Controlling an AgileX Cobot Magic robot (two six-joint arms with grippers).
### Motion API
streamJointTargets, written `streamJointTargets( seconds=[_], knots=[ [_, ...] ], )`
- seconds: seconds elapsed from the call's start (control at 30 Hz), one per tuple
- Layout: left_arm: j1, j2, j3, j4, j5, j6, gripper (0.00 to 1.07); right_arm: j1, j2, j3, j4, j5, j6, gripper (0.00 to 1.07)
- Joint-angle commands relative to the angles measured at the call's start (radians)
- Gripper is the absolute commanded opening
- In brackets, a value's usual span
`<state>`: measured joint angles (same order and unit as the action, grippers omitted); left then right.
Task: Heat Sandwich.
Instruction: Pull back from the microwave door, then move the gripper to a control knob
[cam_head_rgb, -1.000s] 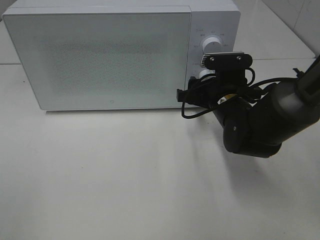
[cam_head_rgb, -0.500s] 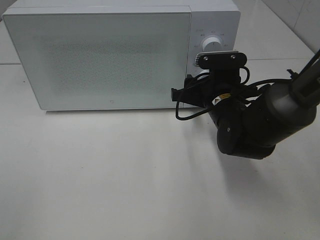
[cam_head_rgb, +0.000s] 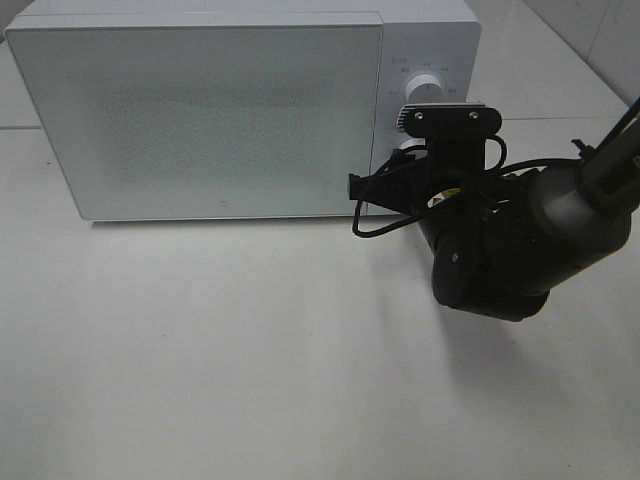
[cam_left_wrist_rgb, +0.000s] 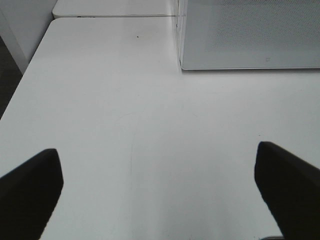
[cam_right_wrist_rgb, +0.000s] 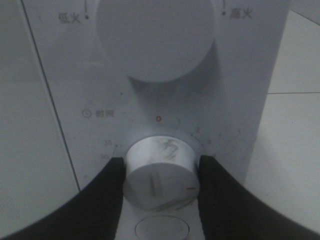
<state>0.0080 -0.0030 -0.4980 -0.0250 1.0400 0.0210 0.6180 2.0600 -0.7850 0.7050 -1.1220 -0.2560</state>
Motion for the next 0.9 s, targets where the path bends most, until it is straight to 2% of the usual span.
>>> streamJointTargets(
  seconds=[0.03,0.13,0.67,0.83,0.9],
  knots=[
    [0.003,-0.027,0.003,-0.002,-0.004,0.000,1.00,0.000,-0.009,-0.008,0.002,-0.008,-0.007,0.06],
    [0.003,-0.027,0.003,-0.002,-0.004,0.000,1.00,0.000,-0.009,-0.008,0.002,-0.008,-0.007,0.02],
    [0.003,-0.027,0.003,-0.002,-0.004,0.000,1.00,0.000,-0.009,-0.008,0.002,-0.032,0.014,0.05],
    [0.003,-0.027,0.003,-0.002,-0.004,0.000,1.00,0.000,-0.009,-0.008,0.002,-0.067,0.133,0.05],
    [0.003,-0.027,0.003,-0.002,-0.004,0.000,1.00,0.000,-0.009,-0.008,0.002,-0.070,0.279,0.05]
  ],
)
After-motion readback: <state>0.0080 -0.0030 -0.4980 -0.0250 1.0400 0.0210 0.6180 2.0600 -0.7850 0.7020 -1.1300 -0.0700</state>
